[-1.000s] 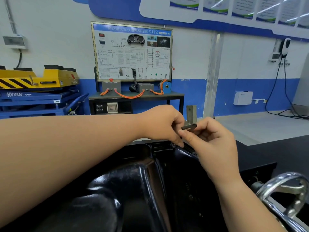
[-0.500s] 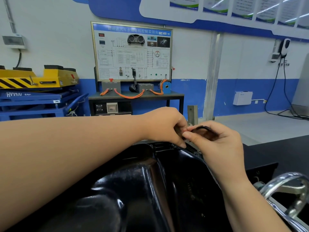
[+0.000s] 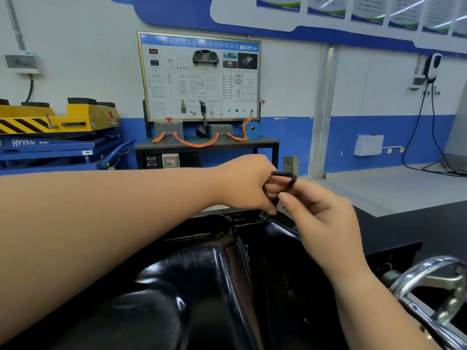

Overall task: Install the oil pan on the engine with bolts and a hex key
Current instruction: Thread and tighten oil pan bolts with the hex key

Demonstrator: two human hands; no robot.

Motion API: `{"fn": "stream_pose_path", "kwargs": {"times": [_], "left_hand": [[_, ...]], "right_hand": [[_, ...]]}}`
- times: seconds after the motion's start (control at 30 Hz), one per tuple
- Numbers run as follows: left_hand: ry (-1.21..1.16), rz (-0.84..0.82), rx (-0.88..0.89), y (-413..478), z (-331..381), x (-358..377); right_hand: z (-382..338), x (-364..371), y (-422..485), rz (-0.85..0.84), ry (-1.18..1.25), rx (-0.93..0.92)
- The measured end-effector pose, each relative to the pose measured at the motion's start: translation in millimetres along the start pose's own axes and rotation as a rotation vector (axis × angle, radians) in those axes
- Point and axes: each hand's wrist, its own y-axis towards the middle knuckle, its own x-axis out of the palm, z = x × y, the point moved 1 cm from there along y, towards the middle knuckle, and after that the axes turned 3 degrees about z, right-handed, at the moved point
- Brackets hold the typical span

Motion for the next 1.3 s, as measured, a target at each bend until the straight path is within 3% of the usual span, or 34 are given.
{"fn": "stream_pose_path", "kwargs": {"times": [0.2, 0.37, 0.67, 1.07, 1.3], "left_hand": [[-0.126, -0.052, 0.013, -4.5, -0.8, -0.5], [-0.084, -0.021, -0.002, -2.6, 0.8, 1.5], [0.003, -0.006, 0.006, -1.5, 1.8, -4.2], [-0.066, -0.044, 0.002, -2.0, -0.7, 1.5], [-0.027, -0.017, 0.001, -2.0, -0.1, -1.6]], "right_hand": [[1.7, -3.1, 2.6, 0.133, -0.070, 0.017], [-0.3, 1.1, 4.4, 0.143, -0.173, 0.014], [-0.3, 2.8, 0.2, -0.041, -0.020, 0.003], [3.0, -1.2, 5.6, 0.150, -0.127, 0.035], [2.4, 1.5, 1.7, -0.024, -0.057, 0.027]]}}
